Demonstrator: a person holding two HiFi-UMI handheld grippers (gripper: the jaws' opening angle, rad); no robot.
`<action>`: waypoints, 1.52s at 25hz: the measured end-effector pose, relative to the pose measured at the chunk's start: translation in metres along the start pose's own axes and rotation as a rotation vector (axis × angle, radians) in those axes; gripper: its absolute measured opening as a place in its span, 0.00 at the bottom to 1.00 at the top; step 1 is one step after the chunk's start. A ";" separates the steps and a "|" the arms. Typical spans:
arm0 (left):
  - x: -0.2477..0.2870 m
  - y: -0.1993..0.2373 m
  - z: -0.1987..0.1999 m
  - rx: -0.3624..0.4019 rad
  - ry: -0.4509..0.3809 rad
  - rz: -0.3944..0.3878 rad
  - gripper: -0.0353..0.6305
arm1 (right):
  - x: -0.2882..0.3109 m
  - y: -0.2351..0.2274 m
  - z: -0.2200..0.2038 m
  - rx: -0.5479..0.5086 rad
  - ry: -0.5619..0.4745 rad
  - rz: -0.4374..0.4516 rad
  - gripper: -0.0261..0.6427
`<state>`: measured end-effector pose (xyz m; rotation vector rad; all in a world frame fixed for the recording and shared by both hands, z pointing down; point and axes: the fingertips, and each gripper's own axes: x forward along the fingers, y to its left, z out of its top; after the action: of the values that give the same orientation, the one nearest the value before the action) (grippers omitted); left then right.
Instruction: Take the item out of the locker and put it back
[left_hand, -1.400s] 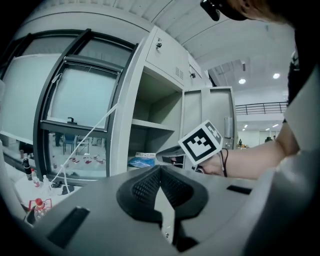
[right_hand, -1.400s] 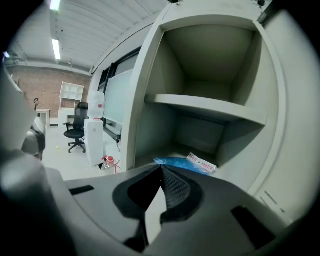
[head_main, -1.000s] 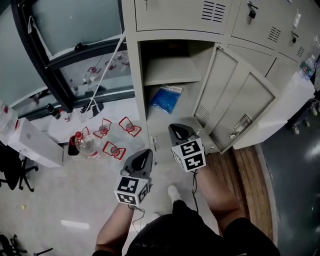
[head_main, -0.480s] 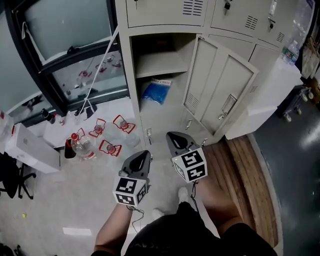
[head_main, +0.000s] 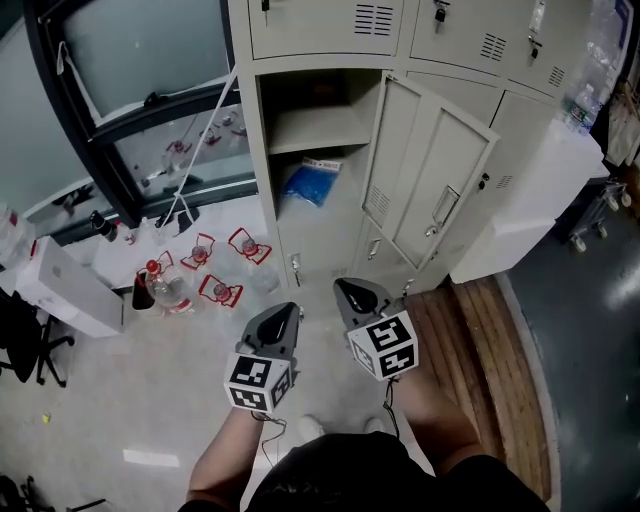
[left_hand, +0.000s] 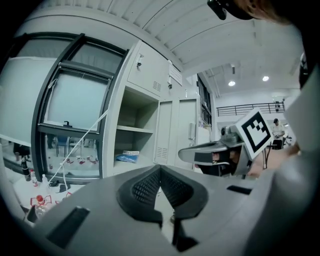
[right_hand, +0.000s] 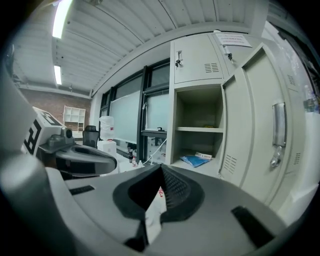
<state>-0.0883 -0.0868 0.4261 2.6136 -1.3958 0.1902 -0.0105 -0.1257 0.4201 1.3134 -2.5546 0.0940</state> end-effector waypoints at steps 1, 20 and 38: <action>0.000 -0.005 0.000 0.000 0.000 0.006 0.06 | -0.005 -0.001 -0.001 0.002 -0.003 0.007 0.04; 0.012 -0.104 -0.007 -0.028 -0.007 0.153 0.06 | -0.083 -0.039 -0.024 0.015 -0.034 0.182 0.04; 0.015 -0.142 -0.012 -0.029 -0.019 0.211 0.06 | -0.112 -0.051 -0.035 -0.016 -0.041 0.239 0.04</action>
<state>0.0373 -0.0187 0.4275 2.4490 -1.6668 0.1705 0.1005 -0.0609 0.4209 1.0087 -2.7316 0.0934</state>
